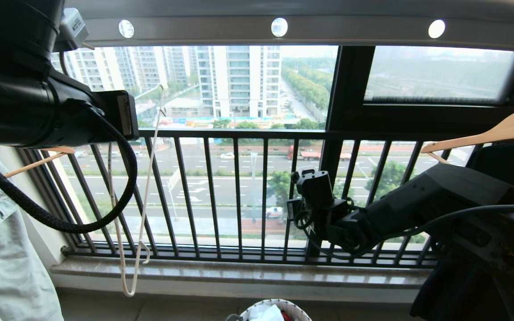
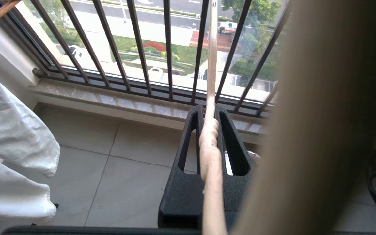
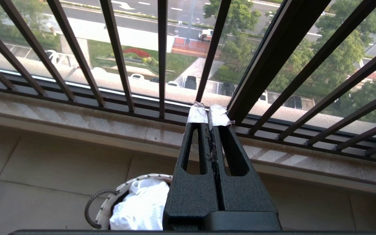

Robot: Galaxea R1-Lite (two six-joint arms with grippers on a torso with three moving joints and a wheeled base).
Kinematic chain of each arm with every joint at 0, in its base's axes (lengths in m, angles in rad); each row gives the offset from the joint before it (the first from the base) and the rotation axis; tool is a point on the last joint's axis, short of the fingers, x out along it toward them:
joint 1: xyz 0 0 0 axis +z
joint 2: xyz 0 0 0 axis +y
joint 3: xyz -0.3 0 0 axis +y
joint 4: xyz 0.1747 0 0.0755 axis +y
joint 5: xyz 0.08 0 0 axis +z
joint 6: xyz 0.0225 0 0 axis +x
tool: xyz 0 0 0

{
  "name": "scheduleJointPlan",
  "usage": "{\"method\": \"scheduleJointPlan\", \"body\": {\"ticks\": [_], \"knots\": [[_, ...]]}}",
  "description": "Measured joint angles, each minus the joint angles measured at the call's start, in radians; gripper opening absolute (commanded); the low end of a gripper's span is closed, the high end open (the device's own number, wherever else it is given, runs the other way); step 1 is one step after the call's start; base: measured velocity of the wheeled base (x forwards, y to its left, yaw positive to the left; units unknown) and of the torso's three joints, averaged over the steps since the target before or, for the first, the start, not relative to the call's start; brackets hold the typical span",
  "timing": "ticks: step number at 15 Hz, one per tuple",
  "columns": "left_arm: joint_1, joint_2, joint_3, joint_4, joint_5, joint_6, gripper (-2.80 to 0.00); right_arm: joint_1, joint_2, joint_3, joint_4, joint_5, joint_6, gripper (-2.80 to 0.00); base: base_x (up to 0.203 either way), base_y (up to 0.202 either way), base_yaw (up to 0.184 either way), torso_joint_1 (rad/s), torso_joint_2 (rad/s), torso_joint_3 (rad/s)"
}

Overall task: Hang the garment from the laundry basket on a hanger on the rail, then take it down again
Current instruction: Hang the clothes rack on the clothesline

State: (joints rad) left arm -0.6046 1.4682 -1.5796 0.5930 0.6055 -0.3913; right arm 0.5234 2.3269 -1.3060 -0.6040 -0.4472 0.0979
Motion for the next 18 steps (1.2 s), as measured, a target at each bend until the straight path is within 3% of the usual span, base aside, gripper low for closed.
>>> {"method": "scheduleJointPlan", "body": {"ticks": [6, 18], "knots": [[-0.047, 0.047, -0.008, 0.004, 0.07, -0.032, -2.8, 0.005, 0.003, 0.002, 0.0, 0.0, 0.0, -2.8, 0.0, 0.0, 0.0, 0.0, 0.0, 0.0], [-0.07, 0.041, -0.068, 0.004, 0.068, -0.05, -2.8, 0.016, 0.009, -0.001, 0.0, -0.022, -0.012, -2.8, 0.0, 0.0, 0.0, 0.0, 0.0, 0.0]]}}
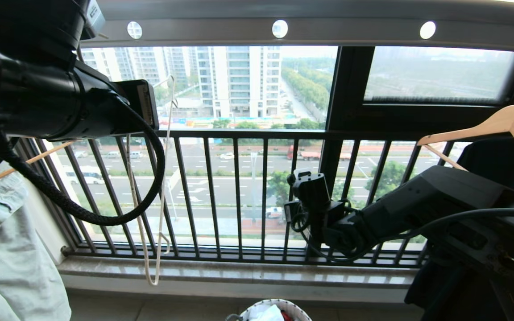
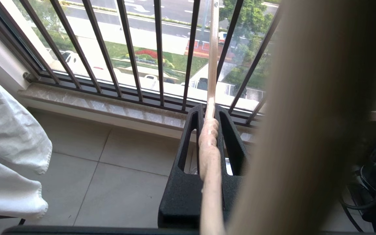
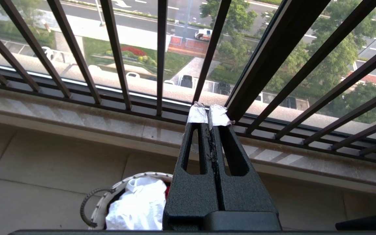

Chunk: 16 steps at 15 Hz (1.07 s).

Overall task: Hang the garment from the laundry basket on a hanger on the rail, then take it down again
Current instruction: Hang the clothes rack on the clothesline

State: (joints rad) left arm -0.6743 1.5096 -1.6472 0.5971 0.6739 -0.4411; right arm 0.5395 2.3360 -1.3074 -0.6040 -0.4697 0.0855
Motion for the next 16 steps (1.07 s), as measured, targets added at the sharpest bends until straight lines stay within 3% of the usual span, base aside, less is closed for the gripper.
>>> {"method": "scheduleJointPlan", "body": {"ticks": [7, 12, 16], "knots": [[0.004, 0.005, -0.013, -0.008, -0.012, -0.001, -2.8, 0.007, -0.004, 0.0, -0.001, -0.011, -0.005, -2.8, 0.0, 0.0, 0.0, 0.0, 0.0, 0.0], [0.072, 0.023, -0.024, -0.043, -0.183, -0.012, -2.8, 0.008, -0.006, 0.001, -0.001, -0.012, -0.005, -2.8, 0.0, 0.0, 0.0, 0.0, 0.0, 0.0], [0.107, 0.037, -0.03, -0.048, -0.194, -0.01, -2.8, 0.01, -0.006, 0.001, -0.001, -0.011, -0.005, -2.8, 0.0, 0.0, 0.0, 0.0, 0.0, 0.0]]}}
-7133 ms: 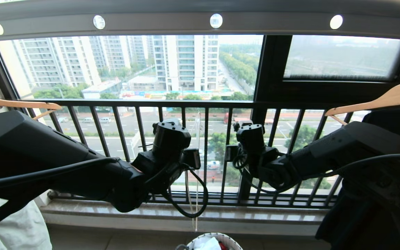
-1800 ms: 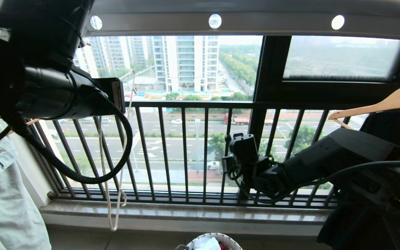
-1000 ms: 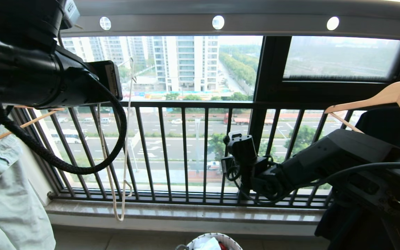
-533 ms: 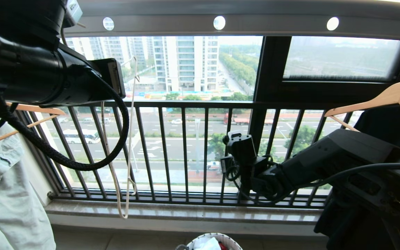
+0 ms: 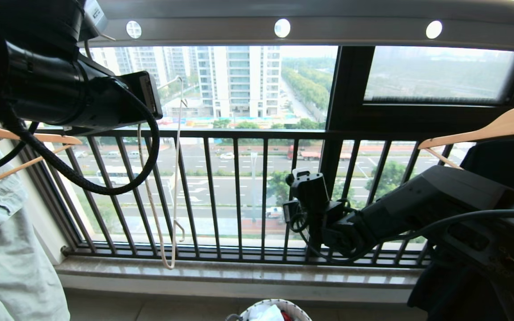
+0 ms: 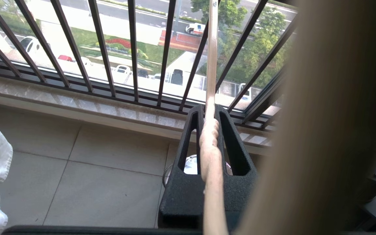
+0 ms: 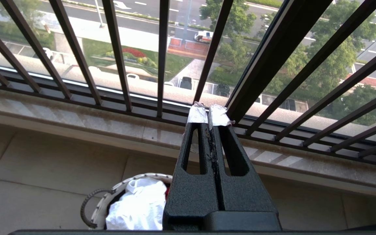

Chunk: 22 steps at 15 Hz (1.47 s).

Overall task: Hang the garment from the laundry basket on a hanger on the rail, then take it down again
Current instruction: Hang the clothes rack on the clothesline

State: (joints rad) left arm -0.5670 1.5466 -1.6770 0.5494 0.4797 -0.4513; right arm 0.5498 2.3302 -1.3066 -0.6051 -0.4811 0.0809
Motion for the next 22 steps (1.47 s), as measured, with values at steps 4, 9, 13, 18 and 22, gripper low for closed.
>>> {"method": "scheduleJointPlan", "body": {"ticks": [4, 9, 13, 18, 22], "knots": [[0.004, 0.008, 0.015, -0.063, -0.027, -0.001, -2.8, 0.002, -0.001, 0.0, 0.0, -0.001, 0.0, -2.8, 0.0, 0.0, 0.0, 0.0, 0.0, 0.0], [0.004, 0.004, 0.025, -0.07, -0.054, -0.002, -2.8, 0.002, -0.002, 0.002, -0.034, -0.001, -0.012, -2.8, 0.0, 0.0, 0.0, 0.0, 0.0, 0.0], [0.006, 0.004, 0.033, -0.116, -0.054, -0.013, -2.8, 0.002, -0.001, 0.003, -0.035, -0.001, -0.016, -2.8, 0.0, 0.0, 0.0, 0.0, 0.0, 0.0], [0.016, 0.006, 0.05, -0.156, -0.056, -0.012, -2.8, 0.003, -0.001, 0.003, -0.035, -0.001, -0.017, -2.8, 0.0, 0.0, 0.0, 0.0, 0.0, 0.0], [0.042, 0.025, 0.051, -0.198, -0.068, -0.012, -2.8, 0.005, 0.0, 0.004, -0.035, -0.001, -0.017, -2.8, 0.0, 0.0, 0.0, 0.0, 0.0, 0.0]]}}
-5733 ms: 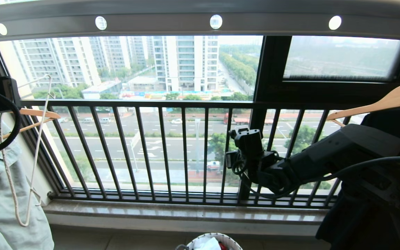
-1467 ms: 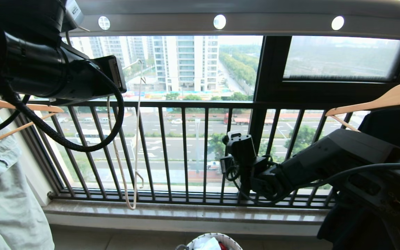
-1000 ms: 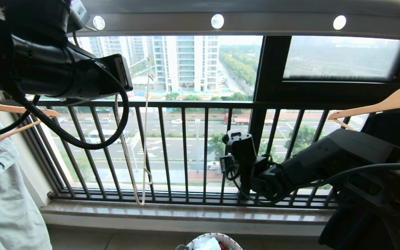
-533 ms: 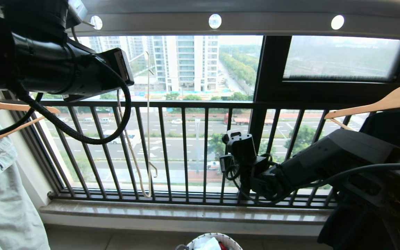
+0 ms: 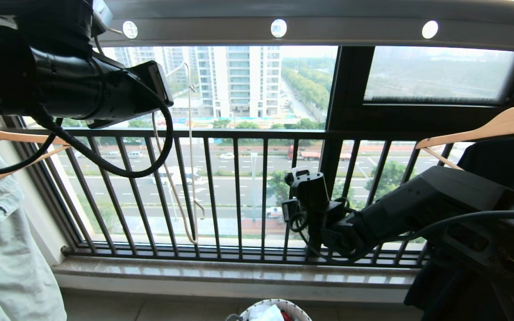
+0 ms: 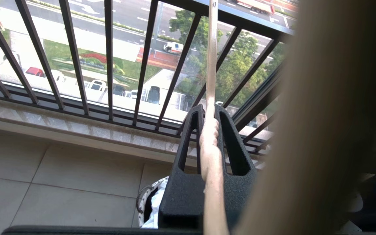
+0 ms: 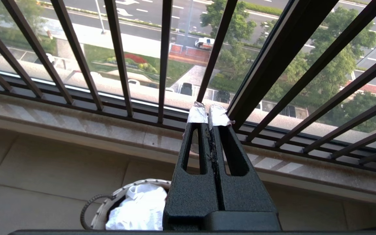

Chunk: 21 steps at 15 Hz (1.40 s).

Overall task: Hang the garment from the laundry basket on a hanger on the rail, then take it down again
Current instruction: Hang the clothes rack on the clothesline

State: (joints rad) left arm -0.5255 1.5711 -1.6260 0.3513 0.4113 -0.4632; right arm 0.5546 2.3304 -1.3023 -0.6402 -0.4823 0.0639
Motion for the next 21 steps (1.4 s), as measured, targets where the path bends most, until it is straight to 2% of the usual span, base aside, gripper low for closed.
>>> {"method": "scheduleJointPlan", "body": {"ticks": [2, 5, 11, 16, 19, 21], "knots": [[0.018, 0.024, 0.001, -0.015, -0.006, 0.001, -2.8, 0.003, 0.002, 0.0, 0.0, 0.0, 0.0, -2.8, 0.0, 0.0, 0.0, 0.0, 0.0, 0.0], [0.039, 0.051, 0.001, -0.015, -0.048, 0.001, -2.8, 0.005, 0.003, 0.001, 0.0, 0.0, -0.001, -2.8, 0.0, 0.0, 0.0, 0.0, 0.0, 0.0], [0.055, 0.089, -0.001, 0.001, -0.051, 0.006, -2.8, 0.005, 0.004, 0.0, 0.0, 0.0, -0.001, -2.8, 0.0, 0.0, 0.0, 0.0, 0.0, 0.0], [0.055, 0.108, -0.065, 0.197, -0.053, 0.003, -2.8, 0.005, 0.004, 0.0, 0.0, 0.0, -0.001, -2.8, 0.0, 0.0, 0.0, 0.0, 0.0, 0.0], [0.051, 0.115, -0.077, 0.221, -0.053, 0.003, -2.8, 0.005, 0.005, 0.0, 0.0, 0.0, -0.001, -2.8, 0.0, 0.0, 0.0, 0.0, 0.0, 0.0], [0.039, 0.111, -0.086, 0.279, -0.053, 0.002, -2.8, 0.005, 0.006, 0.0, 0.0, 0.0, -0.002, -2.8, 0.0, 0.0, 0.0, 0.0, 0.0, 0.0]]}}
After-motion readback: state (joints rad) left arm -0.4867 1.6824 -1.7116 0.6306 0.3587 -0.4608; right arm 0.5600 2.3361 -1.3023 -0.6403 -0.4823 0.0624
